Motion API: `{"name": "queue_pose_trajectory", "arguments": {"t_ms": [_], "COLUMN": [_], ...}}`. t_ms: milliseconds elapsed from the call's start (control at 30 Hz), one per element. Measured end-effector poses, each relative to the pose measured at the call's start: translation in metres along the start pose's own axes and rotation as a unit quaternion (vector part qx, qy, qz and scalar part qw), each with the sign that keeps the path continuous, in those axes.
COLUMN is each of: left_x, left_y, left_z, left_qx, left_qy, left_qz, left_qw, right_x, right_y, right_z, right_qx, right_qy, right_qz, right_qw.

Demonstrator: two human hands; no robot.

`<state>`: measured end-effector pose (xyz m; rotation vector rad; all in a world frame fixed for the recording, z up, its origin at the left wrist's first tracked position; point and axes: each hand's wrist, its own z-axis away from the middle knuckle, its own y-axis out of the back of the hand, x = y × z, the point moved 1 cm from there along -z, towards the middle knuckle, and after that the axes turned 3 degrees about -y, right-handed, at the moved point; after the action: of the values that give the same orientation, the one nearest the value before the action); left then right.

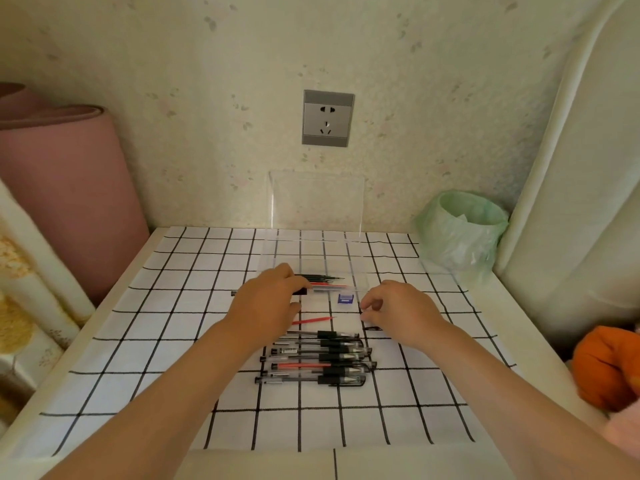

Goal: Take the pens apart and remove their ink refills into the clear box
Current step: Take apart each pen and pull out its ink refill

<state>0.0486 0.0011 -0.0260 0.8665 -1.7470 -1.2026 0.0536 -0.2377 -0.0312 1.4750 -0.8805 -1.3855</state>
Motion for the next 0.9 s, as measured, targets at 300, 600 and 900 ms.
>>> {"name": "queue_pose_trajectory", "arguments": {"t_ms": [300,600,900], "left_x": [-0.018,-0.036,-0.039], "left_y": [0.024,0.039,0.041], "left_z": [-0.002,0.003,0.01], "left_qx": [-0.021,-0.045,-0.059], "left_qy": [0.021,0.065,0.06], "left_qz": [0.006,0.072,0.076], "left_qw": [1.0,0.994,0.994], "right_x": [-0.028,-0.072,-0.085], "right_y": [0.02,0.02,0.012], "right_z": [0.003,-0.062,-0.086], "right_qx": [0.129,-0.014,-0.098], "right_qy": [0.061,0.078,0.055], "right_qz": [0.005,0.194,0.32], "right_qw": [0.99,0.978,0.941]}}
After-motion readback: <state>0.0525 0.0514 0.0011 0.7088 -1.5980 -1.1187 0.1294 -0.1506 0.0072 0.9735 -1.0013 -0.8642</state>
